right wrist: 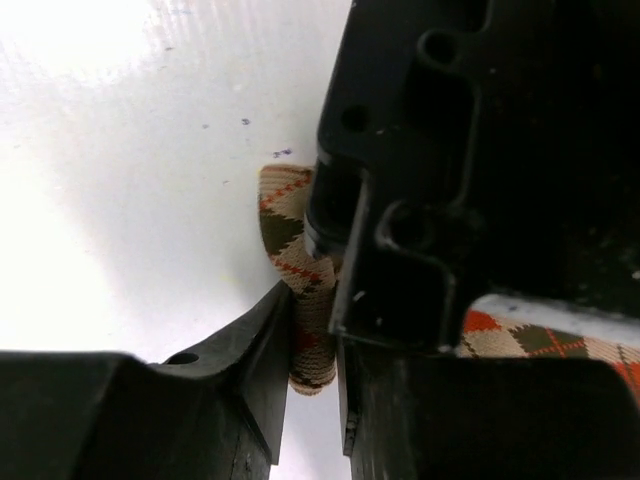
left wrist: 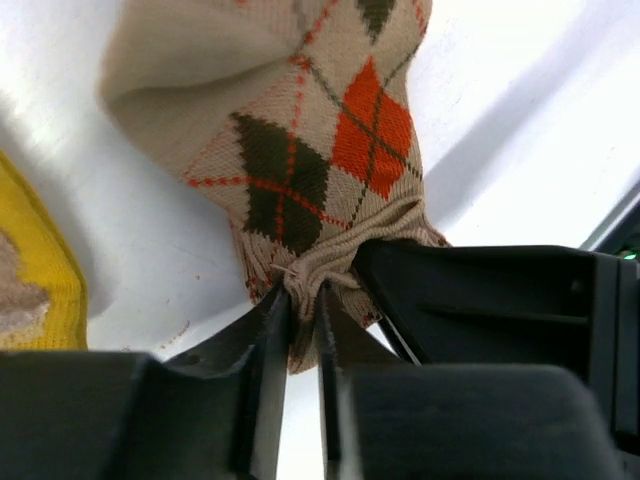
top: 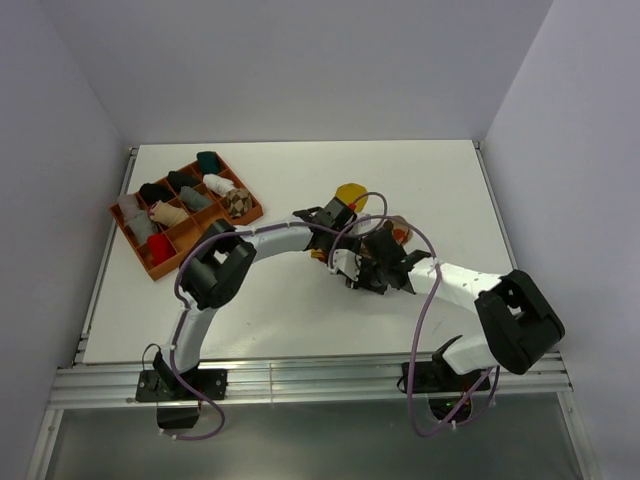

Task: Roll the socks
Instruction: Roll the sock at the center of the board.

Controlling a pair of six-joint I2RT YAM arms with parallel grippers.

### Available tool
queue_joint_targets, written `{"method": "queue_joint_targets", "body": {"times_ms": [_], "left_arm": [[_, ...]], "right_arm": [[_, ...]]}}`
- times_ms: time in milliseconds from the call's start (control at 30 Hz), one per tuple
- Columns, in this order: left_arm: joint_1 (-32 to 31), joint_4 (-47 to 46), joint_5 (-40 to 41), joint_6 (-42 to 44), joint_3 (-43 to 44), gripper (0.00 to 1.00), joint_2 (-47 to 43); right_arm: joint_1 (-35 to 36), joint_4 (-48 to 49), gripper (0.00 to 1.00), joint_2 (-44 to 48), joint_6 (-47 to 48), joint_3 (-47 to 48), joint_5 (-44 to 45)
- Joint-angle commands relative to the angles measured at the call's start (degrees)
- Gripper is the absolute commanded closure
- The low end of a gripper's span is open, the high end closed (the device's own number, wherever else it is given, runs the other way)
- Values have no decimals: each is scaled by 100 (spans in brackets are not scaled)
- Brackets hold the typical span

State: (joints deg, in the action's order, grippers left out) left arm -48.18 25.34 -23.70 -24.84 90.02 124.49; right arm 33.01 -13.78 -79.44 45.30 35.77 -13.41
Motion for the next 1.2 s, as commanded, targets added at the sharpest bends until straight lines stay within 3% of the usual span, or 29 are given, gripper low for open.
{"method": "queue_joint_targets", "body": {"times_ms": [0, 267, 500, 833, 1067, 1167], "left_arm": [[-25, 69, 33, -432, -466, 77, -240], [248, -2242, -425, -2356, -1670, 67, -1084], [336, -3140, 181, -3096, -2321, 69, -1506], [353, -3949, 929, -2712, -2455, 71, -1648], [433, -3283, -37, -2070, -945, 64, -426], [406, -3028, -169, -1911, -680, 62, -109]], "right_arm": [[-102, -844, 76, -238, -355, 219, -222], [-883, -1916, 79, -616, -75, 843, -1426], [-1604, -2926, 80, -1047, 242, 1449, -2253], [-2528, -4423, 79, -2057, 1095, 2417, -3335], [-2528, -4124, 80, -2014, 946, 2329, -3159], [-2528, -4098, 80, -2005, 937, 2294, -3133]]}}
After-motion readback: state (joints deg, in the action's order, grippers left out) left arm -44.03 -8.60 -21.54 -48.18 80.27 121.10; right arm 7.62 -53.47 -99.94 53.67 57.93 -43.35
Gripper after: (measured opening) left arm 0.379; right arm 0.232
